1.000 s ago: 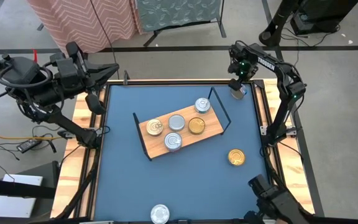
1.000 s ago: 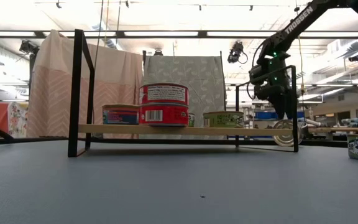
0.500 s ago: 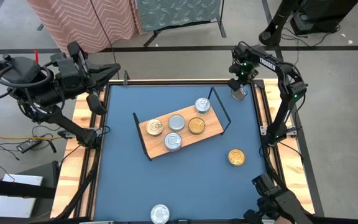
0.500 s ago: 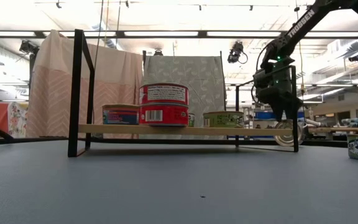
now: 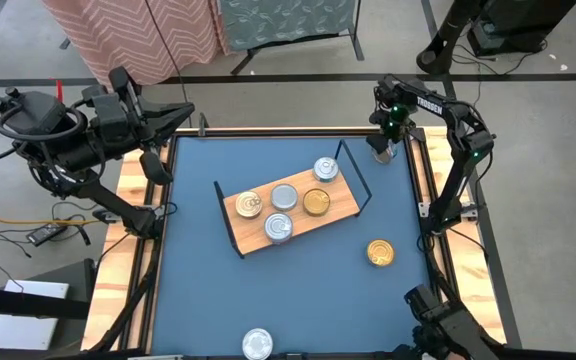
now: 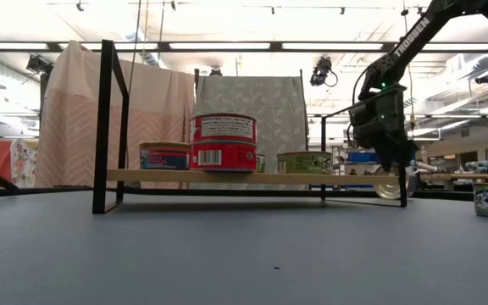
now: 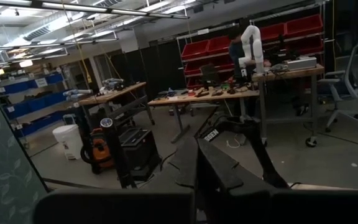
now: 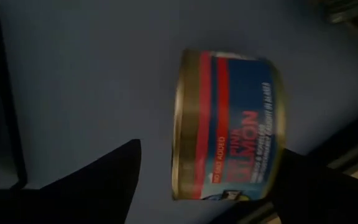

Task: Stack canned seafood by type on shelf
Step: Put the blue/pink tuna can on the shelf

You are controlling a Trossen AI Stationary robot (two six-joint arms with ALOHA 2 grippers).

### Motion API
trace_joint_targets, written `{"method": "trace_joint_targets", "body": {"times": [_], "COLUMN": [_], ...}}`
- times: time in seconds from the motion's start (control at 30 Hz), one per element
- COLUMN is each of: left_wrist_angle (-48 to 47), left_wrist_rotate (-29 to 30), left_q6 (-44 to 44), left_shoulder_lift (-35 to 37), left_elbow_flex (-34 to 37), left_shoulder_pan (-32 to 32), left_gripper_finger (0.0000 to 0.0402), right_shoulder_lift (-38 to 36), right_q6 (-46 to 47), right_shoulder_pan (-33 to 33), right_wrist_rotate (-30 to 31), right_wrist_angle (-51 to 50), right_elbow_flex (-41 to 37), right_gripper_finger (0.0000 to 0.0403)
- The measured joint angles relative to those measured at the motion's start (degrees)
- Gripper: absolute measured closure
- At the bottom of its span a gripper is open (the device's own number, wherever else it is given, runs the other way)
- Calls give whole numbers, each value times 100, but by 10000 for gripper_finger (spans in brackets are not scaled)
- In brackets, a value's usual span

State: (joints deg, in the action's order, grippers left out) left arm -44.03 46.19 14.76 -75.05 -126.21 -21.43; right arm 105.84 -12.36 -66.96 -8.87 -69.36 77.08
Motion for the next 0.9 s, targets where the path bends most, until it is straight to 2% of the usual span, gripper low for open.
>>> {"method": "trace_joint_targets", "body": {"times": [0.17,0.33,0.67,0.9], "left_wrist_angle": [0,7,7,57], "left_wrist_rotate": [0,1,2,4], "left_q6": [32,162,170,427], "left_shoulder_lift": [0,0,0,0], "left_elbow_flex": [0,1,0,0], "left_shoulder_pan": [0,-1,0,0], "left_gripper_finger": [389,389,389,389], "right_shoulder_lift": [0,0,-2,-2], "right_q6": [-26,-60,-87,172], "right_shoulder_pan": [72,154,370,447], "right_wrist_rotate": [28,19,19,175], "right_wrist_angle": [13,19,-142,-345], "right_elbow_flex": [-112,-112,-8,983], "right_gripper_finger": [129,194,198,198]}}
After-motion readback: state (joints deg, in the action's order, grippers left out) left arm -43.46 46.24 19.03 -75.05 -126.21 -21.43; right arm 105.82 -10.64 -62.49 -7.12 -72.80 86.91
